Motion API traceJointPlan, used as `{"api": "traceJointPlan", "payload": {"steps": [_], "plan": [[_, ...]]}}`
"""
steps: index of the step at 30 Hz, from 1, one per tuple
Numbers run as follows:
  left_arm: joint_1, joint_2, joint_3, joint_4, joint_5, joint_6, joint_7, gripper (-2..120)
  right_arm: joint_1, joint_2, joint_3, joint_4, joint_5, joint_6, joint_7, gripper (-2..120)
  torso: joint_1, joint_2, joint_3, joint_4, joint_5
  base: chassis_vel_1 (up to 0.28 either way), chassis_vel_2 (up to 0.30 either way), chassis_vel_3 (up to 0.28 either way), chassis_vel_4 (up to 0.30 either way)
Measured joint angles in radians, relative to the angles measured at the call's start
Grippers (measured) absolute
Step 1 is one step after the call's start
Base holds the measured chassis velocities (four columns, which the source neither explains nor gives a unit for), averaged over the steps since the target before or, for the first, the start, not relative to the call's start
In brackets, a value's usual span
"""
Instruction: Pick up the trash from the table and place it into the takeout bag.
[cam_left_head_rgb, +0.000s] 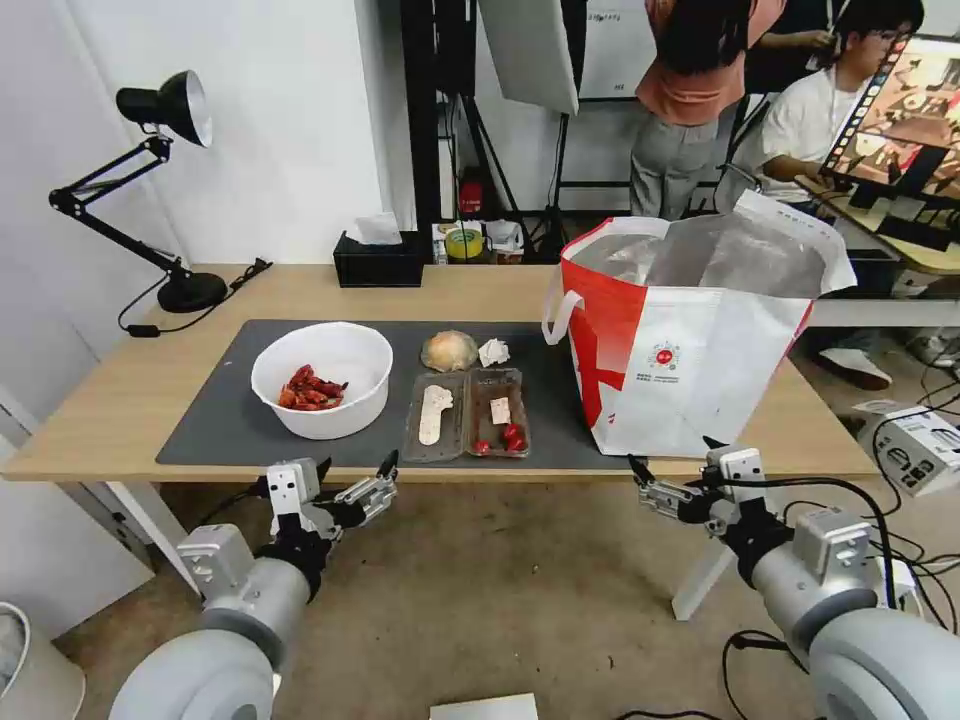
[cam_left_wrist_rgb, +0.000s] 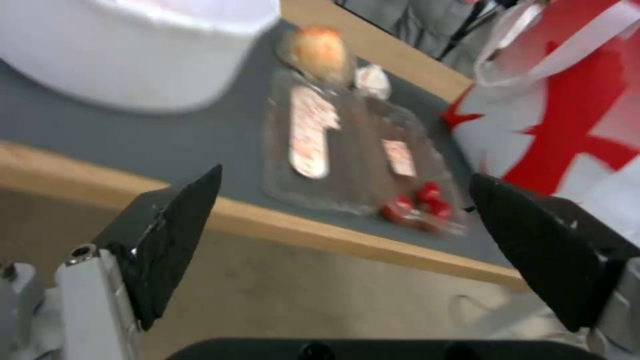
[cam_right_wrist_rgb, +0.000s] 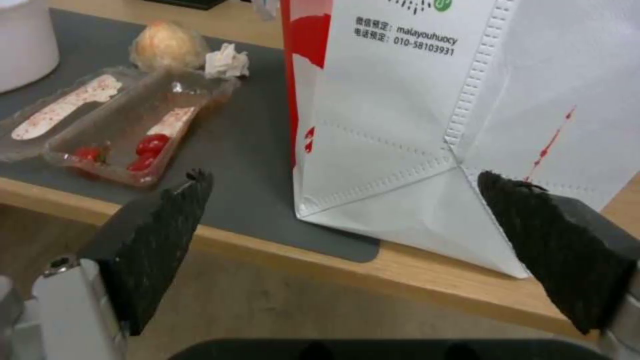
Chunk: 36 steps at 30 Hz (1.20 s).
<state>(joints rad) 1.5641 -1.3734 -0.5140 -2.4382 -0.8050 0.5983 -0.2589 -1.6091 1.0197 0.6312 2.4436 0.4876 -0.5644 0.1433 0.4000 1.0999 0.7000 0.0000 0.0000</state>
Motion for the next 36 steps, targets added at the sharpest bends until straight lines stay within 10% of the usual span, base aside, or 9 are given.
{"api": "traceJointPlan", "payload": {"steps": [12, 36], "plan": [[-0.071, -0.024, 0.013, 0.006, -0.45, -0.049, -0.157, 100, -0.001, 0.003, -0.004, -0.014, -0.002, 0.003, 0.002, 100, 0.0, 0.0, 0.0, 0.0, 0.0, 0.0, 0.0, 0.0, 0.0], [-0.155, -0.128, 0.111, 0.109, -0.575, -0.104, -0.307, 100, 0.011, 0.016, -0.031, -0.054, 0.001, 0.007, 0.02, 100, 0.0, 0.0, 0.0, 0.0001, 0.0, 0.0, 0.0, 0.0, 0.0]]}}
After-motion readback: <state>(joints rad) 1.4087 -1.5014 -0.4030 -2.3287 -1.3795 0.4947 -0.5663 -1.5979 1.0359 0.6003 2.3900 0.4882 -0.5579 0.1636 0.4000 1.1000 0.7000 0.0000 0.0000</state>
